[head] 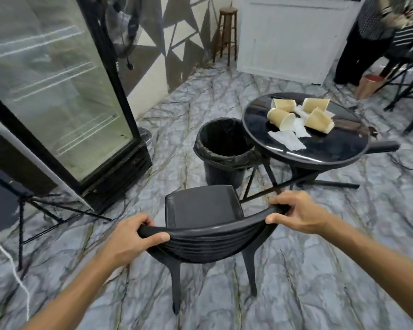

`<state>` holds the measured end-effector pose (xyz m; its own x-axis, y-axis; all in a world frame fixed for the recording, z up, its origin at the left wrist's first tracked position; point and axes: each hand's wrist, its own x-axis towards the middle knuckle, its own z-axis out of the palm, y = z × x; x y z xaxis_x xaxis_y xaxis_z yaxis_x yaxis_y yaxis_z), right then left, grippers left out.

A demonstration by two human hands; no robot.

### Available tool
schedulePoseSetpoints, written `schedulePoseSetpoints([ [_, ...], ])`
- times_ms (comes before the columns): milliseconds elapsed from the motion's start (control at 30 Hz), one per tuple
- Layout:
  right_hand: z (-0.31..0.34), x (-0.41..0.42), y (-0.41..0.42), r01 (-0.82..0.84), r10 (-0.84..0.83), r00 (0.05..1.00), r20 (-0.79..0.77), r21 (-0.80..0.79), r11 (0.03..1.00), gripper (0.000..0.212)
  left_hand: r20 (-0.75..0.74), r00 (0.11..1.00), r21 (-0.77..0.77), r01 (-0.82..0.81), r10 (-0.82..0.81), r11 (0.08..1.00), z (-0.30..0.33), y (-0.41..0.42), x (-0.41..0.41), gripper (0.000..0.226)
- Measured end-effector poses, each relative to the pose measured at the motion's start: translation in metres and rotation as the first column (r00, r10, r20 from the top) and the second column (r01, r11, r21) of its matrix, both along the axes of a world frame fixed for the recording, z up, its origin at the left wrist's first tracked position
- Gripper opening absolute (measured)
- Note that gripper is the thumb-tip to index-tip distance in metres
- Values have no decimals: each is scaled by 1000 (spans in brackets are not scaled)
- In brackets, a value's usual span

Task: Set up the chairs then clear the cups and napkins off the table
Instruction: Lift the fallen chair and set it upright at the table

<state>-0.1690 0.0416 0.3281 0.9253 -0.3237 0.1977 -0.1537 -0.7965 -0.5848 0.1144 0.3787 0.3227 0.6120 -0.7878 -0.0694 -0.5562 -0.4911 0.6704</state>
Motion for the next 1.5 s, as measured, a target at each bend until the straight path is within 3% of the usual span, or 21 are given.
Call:
schedulePoseSetpoints([
  [400,-16,-110,-35,248,-246,968,38,-36,968,46,-49,948,-32,312,-314,949,-21,-130,-17,70],
  [600,-19,-153,-36,397,-397,917,23,5,918,46,-83,914,-50,395,-398,917,-26,-182,-33,75],
  [767,-13,-174,-40,477,-476,879,-20,17,879,31,-119,878,-74,457,-463,886,-29,-218,-44,75],
  [1200,-7,-179,-24,481,-478,872,-103,-1,877,73,-181,837,-119,502,-516,857,-44,-220,-40,61],
  [1333,-7,-185,-13,515,-510,853,-114,24,857,70,-175,829,-102,521,-531,847,-47,-217,-44,59],
  [1500,-15,-188,1,601,-593,799,-101,82,795,68,-158,834,-86,522,-529,849,-46,-217,-41,71],
])
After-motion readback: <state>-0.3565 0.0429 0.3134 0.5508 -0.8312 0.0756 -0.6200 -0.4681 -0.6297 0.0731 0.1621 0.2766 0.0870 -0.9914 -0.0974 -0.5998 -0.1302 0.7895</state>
